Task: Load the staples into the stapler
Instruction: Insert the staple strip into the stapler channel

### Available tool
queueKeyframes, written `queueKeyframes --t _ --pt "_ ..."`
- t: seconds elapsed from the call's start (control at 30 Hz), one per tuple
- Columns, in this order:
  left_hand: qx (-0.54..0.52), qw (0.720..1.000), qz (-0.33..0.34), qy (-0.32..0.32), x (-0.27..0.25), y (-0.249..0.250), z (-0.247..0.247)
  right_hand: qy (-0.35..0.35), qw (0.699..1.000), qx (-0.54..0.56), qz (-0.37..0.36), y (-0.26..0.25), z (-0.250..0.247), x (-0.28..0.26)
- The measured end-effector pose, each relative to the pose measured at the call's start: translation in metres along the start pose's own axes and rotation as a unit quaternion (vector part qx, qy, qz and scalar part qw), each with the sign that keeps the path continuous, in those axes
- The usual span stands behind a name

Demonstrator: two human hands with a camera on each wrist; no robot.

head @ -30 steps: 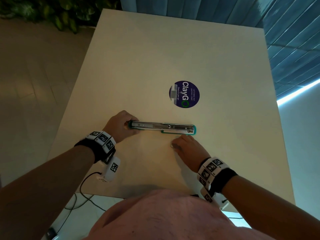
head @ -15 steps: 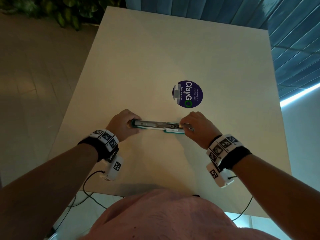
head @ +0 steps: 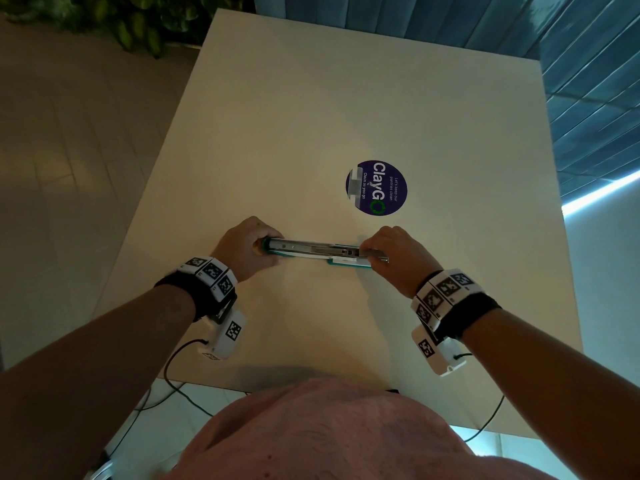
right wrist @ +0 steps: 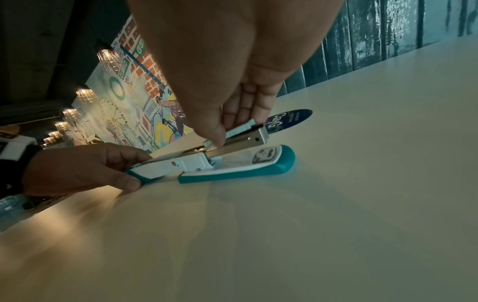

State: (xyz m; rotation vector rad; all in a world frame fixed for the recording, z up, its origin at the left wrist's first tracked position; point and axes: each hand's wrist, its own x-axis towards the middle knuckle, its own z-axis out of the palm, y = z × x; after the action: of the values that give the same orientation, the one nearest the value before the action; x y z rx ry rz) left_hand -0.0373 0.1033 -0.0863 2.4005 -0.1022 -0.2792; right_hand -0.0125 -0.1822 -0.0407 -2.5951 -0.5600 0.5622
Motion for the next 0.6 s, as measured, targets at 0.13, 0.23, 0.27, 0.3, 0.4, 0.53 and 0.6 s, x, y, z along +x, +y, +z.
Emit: queueKeyframes --t 0.13,0.23,0.27,0.3,0.4,0.53,0.6 --pt "0.0 1.0 -0.005 -0.001 -0.001 0.0 0.0 -0.006 1.0 -0.001 -0.001 0.0 -0.002 0.0" --pt "0.004 1.0 -0.008 -0.003 0.0 0.001 0.0 -0.018 1.0 -0.017 0.002 0.0 -0.003 0.003" --pt "0.005 1.0 -0.01 -0.005 0.001 0.001 -0.001 -0.021 1.0 -0.022 0.003 0.0 -0.003 0.003" --pt "0.005 1.0 -0.011 -0.006 0.001 0.001 0.0 -0.022 0.999 -0.023 0.004 -0.001 -0.005 0.003" --pt "0.009 1.0 -0.01 -0.004 0.001 -0.001 0.0 -0.033 0.999 -0.027 0.007 -0.001 -0.005 0.004" --pt "0.017 1.0 -0.011 -0.006 0.002 -0.001 0.0 -0.012 0.999 0.021 0.042 0.009 0.001 -0.001" --pt "0.018 1.0 -0.009 -0.014 0.003 0.001 -0.003 0.013 0.997 0.042 0.069 0.017 0.003 -0.006"
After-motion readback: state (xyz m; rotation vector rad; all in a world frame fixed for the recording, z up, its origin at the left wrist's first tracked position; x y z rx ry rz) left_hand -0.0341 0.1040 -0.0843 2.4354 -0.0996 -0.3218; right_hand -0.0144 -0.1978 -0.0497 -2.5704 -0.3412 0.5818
